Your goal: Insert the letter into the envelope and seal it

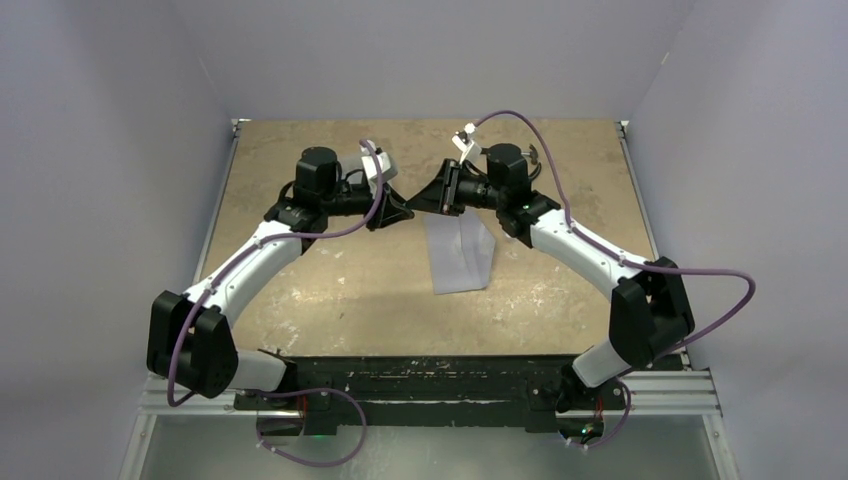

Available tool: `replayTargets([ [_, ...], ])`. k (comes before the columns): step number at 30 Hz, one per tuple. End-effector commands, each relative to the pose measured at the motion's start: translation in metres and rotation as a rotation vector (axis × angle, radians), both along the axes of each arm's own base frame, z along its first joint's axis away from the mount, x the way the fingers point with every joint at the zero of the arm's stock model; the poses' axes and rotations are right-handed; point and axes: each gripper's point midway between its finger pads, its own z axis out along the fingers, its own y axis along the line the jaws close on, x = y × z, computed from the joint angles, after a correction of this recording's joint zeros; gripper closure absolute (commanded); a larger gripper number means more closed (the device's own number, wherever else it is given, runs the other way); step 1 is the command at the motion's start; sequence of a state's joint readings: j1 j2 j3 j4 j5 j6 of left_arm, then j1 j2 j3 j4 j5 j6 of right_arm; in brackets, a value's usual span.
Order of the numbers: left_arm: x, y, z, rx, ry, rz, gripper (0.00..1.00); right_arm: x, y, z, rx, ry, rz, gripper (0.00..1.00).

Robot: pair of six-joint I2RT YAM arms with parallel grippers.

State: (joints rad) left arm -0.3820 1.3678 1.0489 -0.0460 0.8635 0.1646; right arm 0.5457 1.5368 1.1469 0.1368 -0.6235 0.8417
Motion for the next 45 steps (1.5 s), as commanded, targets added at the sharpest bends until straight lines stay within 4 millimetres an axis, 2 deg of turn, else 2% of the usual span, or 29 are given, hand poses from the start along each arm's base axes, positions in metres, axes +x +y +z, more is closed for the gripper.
replayTargets([
  [1, -0.005, -0.007, 0.015, -0.043, -0.049, -0.062, 0.99, -0.006, 0.009, 0.013, 0.02, -0.052, 0.07, 0.96],
  [2, -0.004, -0.006, 0.017, -0.044, -0.051, -0.05, 0.93, -0.006, 0.008, 0.013, 0.016, -0.057, 0.067, 1.0],
  [5, 0.008, 0.001, 0.018, -0.036, -0.044, 0.048, 0.55, -0.005, 0.003, 0.012, -0.008, -0.064, 0.038, 1.0],
  [7, 0.014, 0.009, 0.016, -0.028, -0.04, 0.109, 0.19, 0.003, -0.007, 0.012, -0.043, -0.089, -0.043, 1.0],
  [8, 0.016, 0.013, 0.017, -0.031, -0.037, 0.138, 0.14, 0.007, -0.013, 0.012, -0.062, -0.115, -0.082, 1.0],
  [10, 0.018, 0.023, 0.019, -0.049, -0.04, 0.19, 0.09, 0.016, -0.027, 0.006, -0.104, -0.149, -0.179, 1.0],
  [15, 0.013, 0.047, 0.04, -0.203, -0.063, 0.383, 0.05, 0.042, -0.077, -0.028, -0.273, -0.183, -0.41, 1.0],
  [17, 0.017, 0.059, 0.043, -0.274, -0.007, 0.501, 0.04, 0.052, -0.095, -0.042, -0.372, -0.216, -0.482, 1.0],
  [20, 0.036, 0.078, 0.032, -0.315, 0.165, 0.714, 0.02, 0.057, -0.113, -0.061, -0.513, -0.231, -0.513, 1.0],
  [22, 0.044, 0.072, 0.019, -0.31, 0.287, 0.736, 0.01, 0.055, -0.12, -0.068, -0.553, -0.236, -0.537, 1.0],
  [23, 0.046, 0.066, 0.011, -0.325, 0.359, 0.729, 0.06, 0.053, -0.123, -0.071, -0.566, -0.234, -0.552, 1.0],
  [25, 0.048, 0.044, -0.001, -0.408, 0.476, 0.654, 0.28, 0.049, -0.129, -0.082, -0.598, -0.225, -0.585, 1.0],
  [26, 0.046, 0.032, -0.014, -0.412, 0.535, 0.614, 0.38, 0.047, -0.128, -0.086, -0.605, -0.225, -0.586, 1.0],
  [28, 0.055, 0.013, -0.048, -0.375, 0.613, 0.621, 0.57, 0.041, -0.124, -0.101, -0.65, -0.212, -0.587, 1.0],
  [30, 0.063, -0.007, -0.078, -0.304, 0.679, 0.643, 0.69, 0.035, -0.119, -0.115, -0.692, -0.194, -0.575, 1.0],
  [33, 0.074, -0.04, -0.101, -0.239, 0.743, 0.622, 0.72, 0.028, -0.123, -0.135, -0.775, -0.133, -0.587, 1.0],
  [36, 0.086, -0.058, -0.125, -0.234, 0.761, 0.646, 0.75, 0.028, -0.128, -0.142, -0.813, -0.109, -0.609, 1.0],
  [39, 0.096, -0.072, -0.145, -0.228, 0.769, 0.639, 0.82, 0.03, -0.129, -0.153, -0.851, -0.099, -0.601, 1.0],
  [41, 0.098, -0.083, -0.155, -0.206, 0.79, 0.594, 0.9, 0.031, -0.121, -0.161, -0.845, -0.102, -0.552, 1.0],
  [45, 0.1, -0.09, -0.169, -0.181, 0.812, 0.572, 0.93, 0.033, -0.108, -0.162, -0.805, -0.114, -0.511, 1.0],
])
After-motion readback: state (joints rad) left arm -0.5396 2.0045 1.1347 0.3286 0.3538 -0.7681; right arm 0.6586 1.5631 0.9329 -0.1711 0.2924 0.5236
